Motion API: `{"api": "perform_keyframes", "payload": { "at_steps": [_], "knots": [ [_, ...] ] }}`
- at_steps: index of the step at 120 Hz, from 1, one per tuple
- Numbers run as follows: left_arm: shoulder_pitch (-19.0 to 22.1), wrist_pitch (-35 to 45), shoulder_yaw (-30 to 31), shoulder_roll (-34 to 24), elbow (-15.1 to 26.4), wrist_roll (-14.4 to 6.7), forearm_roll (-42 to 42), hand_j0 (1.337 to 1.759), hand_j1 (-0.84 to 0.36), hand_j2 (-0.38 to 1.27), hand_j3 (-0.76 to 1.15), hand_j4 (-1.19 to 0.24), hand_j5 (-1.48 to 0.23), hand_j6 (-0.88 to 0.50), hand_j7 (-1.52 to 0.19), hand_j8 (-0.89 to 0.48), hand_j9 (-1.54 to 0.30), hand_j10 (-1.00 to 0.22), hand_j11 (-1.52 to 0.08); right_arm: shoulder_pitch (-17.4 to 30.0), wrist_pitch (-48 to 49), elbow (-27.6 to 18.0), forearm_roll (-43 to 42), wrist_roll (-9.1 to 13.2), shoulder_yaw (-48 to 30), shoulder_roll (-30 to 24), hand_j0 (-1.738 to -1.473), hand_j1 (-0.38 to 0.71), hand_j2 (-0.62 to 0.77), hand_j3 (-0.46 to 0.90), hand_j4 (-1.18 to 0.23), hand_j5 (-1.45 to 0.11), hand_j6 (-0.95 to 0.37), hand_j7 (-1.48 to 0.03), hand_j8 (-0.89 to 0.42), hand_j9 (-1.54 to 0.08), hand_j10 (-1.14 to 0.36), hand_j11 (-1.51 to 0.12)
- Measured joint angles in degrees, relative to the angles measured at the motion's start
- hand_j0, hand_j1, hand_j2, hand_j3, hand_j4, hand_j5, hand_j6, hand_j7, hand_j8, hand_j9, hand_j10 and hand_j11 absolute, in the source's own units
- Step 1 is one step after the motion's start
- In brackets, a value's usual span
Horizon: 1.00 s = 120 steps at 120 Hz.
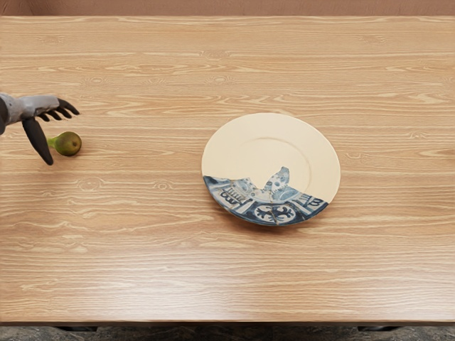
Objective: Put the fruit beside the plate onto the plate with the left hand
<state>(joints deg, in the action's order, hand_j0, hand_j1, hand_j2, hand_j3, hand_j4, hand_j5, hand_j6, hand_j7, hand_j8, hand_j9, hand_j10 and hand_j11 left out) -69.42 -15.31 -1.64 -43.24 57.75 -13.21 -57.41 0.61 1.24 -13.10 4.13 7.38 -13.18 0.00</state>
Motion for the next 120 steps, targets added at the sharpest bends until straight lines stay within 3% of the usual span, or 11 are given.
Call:
{"api": "perform_keyframes", "payload": {
  "at_steps": [94,120],
  "knots": [
    [1.4,2.2,0.2,2.8,-2.3,-0.1,-1.4,1.658,0.11,0.04,0.00,-0.20,-0.26,-0.21,-0.26,-0.20,-0.26,-0.20,-0.26,0.0,0.1,-0.1,0.0,0.0,0.0,0.0,-1.658,-0.32,-0.01,0.00,-0.03,-0.03,-0.03,-0.03,-0.03,-0.03,-0.03,-0.03],
    [1.6,2.2,0.3,4.7,-4.9,-0.1,-1.4,1.658,0.11,0.04,0.00,-0.20,-0.26,-0.20,-0.26,-0.20,-0.26,-0.20,-0.26,0.0,0.0,-0.1,0.0,0.0,0.0,0.0,-1.658,-0.32,-0.01,0.00,-0.03,-0.03,-0.03,-0.03,-0.03,-0.03,-0.03,-0.03]
  ]
}}
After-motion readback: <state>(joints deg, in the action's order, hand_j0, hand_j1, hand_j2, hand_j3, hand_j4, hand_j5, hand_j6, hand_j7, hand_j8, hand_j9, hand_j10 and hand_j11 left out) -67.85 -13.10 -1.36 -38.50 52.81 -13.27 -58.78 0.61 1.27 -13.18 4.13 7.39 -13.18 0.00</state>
